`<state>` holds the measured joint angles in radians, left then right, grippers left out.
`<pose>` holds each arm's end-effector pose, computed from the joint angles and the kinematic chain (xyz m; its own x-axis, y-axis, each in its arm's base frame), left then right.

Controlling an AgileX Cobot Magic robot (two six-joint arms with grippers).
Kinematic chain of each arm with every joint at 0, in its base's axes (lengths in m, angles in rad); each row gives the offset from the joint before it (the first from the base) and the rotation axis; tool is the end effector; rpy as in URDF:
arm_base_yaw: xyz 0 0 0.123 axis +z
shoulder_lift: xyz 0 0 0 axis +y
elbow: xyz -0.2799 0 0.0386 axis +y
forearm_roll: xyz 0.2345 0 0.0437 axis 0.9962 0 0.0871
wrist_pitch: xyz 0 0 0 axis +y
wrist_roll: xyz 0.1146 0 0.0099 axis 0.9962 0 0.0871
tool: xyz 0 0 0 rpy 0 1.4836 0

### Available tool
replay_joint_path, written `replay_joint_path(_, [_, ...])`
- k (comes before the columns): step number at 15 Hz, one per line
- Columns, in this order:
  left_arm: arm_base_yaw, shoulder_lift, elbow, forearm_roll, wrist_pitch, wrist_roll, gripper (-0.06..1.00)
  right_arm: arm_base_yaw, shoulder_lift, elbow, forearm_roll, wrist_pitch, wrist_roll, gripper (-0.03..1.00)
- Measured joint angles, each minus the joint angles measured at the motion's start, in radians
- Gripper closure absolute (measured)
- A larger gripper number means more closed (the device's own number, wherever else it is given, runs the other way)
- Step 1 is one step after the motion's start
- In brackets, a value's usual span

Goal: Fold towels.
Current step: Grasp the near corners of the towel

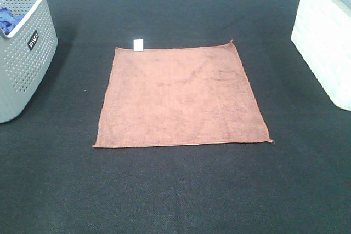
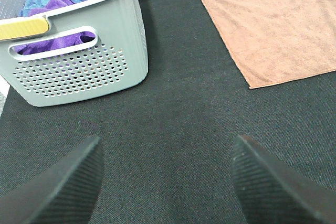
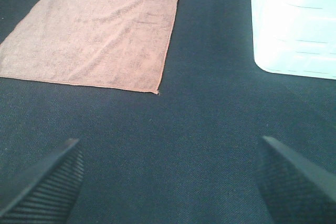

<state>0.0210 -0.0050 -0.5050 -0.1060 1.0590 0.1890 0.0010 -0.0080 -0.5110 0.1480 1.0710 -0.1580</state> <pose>0.0061 -0.0105 0.2619 -0.4307 0.1269 -0.8935 0.1217 0.9892 0.0818 0.0039 0.0149 0.2629 -0.4323 -0.0863 -0.8976 -0.1550 0.9877 -0.0203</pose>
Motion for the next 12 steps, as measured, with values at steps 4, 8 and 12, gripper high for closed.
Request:
replay_joint_path(4, [0.000, 0.000, 0.000, 0.000, 0.000, 0.000, 0.28, 0.000, 0.000, 0.000, 0.000, 0.000, 0.000, 0.14])
replay_joint_path(8, [0.000, 0.000, 0.000, 0.000, 0.000, 0.000, 0.28, 0.000, 0.000, 0.000, 0.000, 0.000, 0.000, 0.14])
replay_joint_path(12, [0.000, 0.000, 0.000, 0.000, 0.000, 0.000, 0.28, 0.000, 0.000, 0.000, 0.000, 0.000, 0.000, 0.14])
